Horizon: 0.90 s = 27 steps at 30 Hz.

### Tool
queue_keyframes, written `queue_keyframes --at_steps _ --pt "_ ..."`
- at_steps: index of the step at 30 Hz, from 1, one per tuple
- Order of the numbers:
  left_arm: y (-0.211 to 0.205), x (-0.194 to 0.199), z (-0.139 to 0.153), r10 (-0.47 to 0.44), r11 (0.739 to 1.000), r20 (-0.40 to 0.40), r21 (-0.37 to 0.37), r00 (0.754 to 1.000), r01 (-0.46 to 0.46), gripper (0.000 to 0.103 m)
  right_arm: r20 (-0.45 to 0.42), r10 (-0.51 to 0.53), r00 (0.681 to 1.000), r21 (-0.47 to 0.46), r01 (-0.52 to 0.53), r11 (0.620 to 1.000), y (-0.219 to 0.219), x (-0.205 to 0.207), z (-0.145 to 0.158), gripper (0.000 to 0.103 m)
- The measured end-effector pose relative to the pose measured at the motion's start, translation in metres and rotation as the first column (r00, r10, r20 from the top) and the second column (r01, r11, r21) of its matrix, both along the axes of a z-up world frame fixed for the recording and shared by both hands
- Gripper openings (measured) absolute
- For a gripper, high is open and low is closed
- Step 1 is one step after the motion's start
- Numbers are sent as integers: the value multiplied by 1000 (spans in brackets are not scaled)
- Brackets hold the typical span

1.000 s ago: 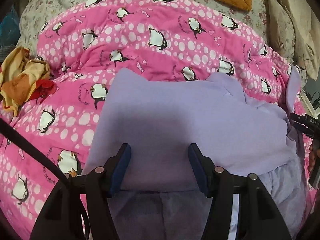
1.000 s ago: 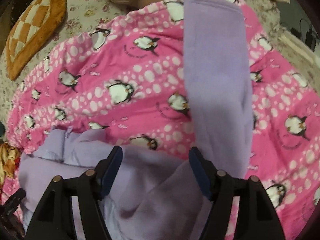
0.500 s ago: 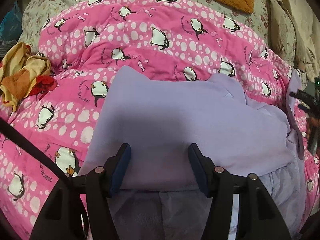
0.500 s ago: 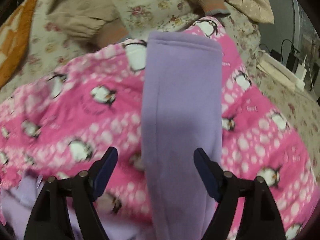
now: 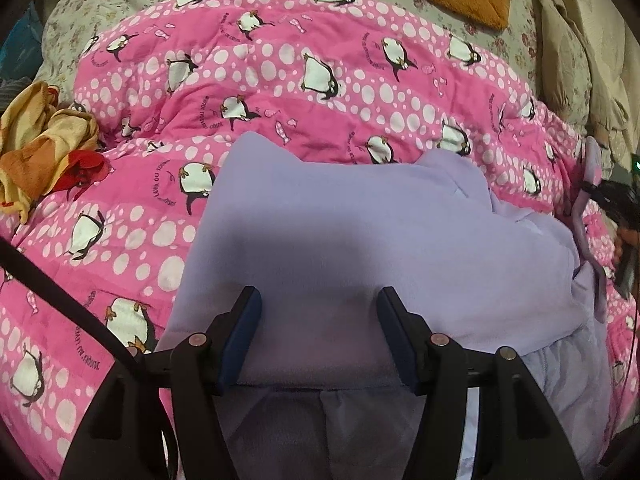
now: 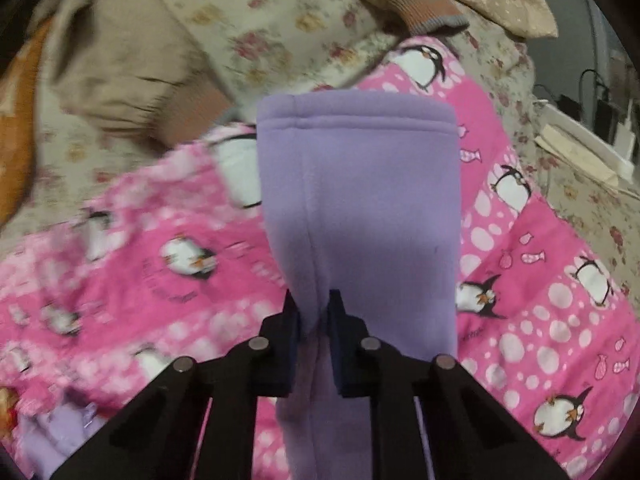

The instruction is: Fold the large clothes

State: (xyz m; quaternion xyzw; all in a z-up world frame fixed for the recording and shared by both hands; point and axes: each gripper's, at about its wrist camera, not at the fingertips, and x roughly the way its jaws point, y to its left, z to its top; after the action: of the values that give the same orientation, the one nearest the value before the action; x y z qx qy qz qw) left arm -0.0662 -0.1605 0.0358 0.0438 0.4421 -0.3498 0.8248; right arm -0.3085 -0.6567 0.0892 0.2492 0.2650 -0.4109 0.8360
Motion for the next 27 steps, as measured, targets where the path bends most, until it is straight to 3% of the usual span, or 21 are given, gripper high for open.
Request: queue_keyframes --at_steps 5,8,11,13,15,18,21,23,24,26,27 --pt "14 5 11 49 994 -44 -97 998 -53 31 56 184 981 45 -187 981 50 -5 25 12" --pt "21 7 16 67 988 -50 -133 997 -73 31 83 326 942 38 -330 943 98 3 47 12" --pt "27 11 19 71 980 -84 -181 994 -85 31 111 483 869 44 -490 871 153 17 67 12" --pt "31 12 21 68 972 -111 -218 991 -91 31 106 587 802 48 -594 803 195 32 72 12" --pt "33 14 22 59 963 -137 -252 989 -93 31 96 674 733 72 -680 729 236 52 65 12" --pt "36 17 20 47 953 -179 -287 983 -98 36 33 736 676 115 -734 669 284 82 31 13" --pt "40 20 18 45 941 -223 -318 974 -116 43 -53 755 654 249 -723 644 304 107 -19 26" --pt "42 22 19 45 936 -235 -330 971 -123 44 -69 760 646 325 -706 629 306 98 -38 28" --pt "42 22 19 44 934 -237 -335 971 -124 44 -51 757 652 319 -707 631 304 85 -38 30" --pt "42 21 19 44 932 -240 -339 970 -126 45 -65 729 681 277 -690 669 297 56 -27 50" --pt "40 19 19 39 934 -241 -337 970 -122 45 -86 701 708 240 -668 704 285 37 -20 53"
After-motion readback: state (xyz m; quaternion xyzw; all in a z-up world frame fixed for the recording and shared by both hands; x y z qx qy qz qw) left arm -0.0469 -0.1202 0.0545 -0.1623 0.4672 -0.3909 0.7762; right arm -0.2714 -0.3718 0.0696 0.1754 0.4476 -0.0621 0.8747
